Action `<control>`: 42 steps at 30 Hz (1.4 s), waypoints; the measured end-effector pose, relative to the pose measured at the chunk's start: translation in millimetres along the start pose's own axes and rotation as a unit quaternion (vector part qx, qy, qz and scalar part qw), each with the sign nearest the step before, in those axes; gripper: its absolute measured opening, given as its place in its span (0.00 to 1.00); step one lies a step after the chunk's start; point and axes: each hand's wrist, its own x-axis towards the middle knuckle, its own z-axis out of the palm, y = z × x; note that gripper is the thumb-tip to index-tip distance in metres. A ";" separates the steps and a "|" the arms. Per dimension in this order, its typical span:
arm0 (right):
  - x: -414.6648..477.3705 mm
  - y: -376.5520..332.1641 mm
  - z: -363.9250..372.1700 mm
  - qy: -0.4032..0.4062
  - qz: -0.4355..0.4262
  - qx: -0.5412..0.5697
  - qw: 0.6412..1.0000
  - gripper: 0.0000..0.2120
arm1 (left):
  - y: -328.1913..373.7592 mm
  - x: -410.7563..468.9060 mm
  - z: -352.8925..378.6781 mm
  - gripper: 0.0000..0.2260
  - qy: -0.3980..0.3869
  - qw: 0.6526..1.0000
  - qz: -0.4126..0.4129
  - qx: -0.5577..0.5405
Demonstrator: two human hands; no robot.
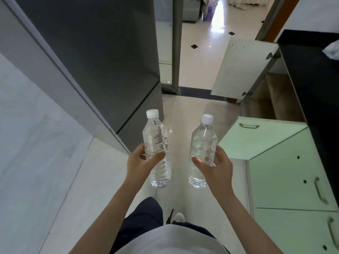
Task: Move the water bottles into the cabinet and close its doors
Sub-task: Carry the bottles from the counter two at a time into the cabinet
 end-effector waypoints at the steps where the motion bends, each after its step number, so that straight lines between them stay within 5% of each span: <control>1: 19.4 2.8 4.2 0.003 0.007 -0.005 1.000 0.23 | 0.8 21.0 6.2 0.14 -0.003 1.000 -0.007 0.010; 8: 163.8 9.7 47.0 0.045 0.048 -0.007 0.998 0.23 | 14.6 188.3 51.0 0.10 -0.052 0.997 -0.008 0.060; 17: 350.8 -64.9 62.4 0.172 0.005 0.002 0.985 0.23 | 133.8 412.5 132.3 0.19 -0.195 0.979 0.035 0.042; 42: 731.3 -71.7 -139.9 0.407 0.094 0.024 0.908 0.21 | 323.5 685.5 545.5 0.16 -0.424 0.896 0.083 0.102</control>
